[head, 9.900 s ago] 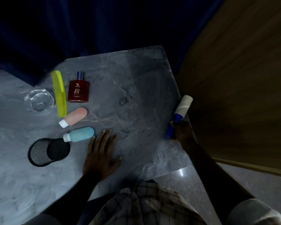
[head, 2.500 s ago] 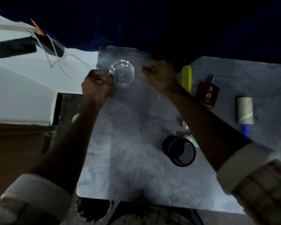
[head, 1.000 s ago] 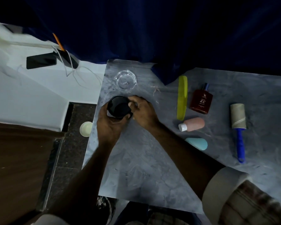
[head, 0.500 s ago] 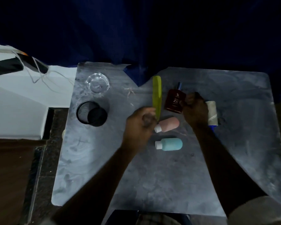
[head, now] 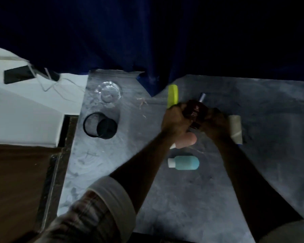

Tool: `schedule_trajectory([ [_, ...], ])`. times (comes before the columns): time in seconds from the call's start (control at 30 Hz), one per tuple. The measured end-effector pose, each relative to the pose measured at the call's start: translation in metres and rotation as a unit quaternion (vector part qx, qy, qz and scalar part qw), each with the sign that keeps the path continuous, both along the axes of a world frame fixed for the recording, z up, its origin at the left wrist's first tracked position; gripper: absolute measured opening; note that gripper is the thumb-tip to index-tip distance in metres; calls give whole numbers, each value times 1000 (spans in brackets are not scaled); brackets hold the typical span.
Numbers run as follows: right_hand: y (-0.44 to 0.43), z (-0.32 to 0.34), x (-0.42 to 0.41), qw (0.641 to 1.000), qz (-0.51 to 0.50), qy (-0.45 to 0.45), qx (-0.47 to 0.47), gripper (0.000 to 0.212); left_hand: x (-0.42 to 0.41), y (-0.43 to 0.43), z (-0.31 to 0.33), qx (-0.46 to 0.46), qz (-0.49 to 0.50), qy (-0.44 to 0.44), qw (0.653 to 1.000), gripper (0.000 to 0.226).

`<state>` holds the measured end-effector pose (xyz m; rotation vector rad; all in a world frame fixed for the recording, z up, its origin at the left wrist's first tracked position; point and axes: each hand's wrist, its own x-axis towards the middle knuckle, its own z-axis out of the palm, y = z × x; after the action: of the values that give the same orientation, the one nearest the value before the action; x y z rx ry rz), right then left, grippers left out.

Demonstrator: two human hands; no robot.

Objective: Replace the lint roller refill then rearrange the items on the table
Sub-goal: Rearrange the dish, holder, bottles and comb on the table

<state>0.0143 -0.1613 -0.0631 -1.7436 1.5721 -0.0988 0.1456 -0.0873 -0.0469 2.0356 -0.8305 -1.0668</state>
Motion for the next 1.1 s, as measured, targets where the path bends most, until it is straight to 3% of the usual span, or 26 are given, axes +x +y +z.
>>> schedule_trajectory([
  [0.17, 31, 23, 1, 985, 48, -137, -94, 38, -9, 49, 16, -120, 116, 60, 984, 44],
  [0.3, 63, 34, 45, 976, 111, -165, -93, 30, -1, 99, 16, -199, 268, 69, 940, 62],
  [0.4, 72, 34, 94, 965, 186, -139, -124, 33, 22, 109, 11, -208, 336, 55, 917, 68],
  [0.53, 68, 30, 148, 954, 225, -144, -134, 31, 61, 99, 5, -216, 339, 28, 915, 66],
  [0.67, 56, 24, 183, 957, 232, -116, -129, 37, 93, 85, 5, -267, 326, 56, 905, 60],
  [0.9, 40, 14, 201, 962, 224, -60, -141, 42, 114, 69, -5, -267, 305, 110, 907, 61],
  [1.1, 36, 9, 205, 966, 209, -57, -141, 46, 123, 68, -16, -275, 287, 85, 913, 60],
])
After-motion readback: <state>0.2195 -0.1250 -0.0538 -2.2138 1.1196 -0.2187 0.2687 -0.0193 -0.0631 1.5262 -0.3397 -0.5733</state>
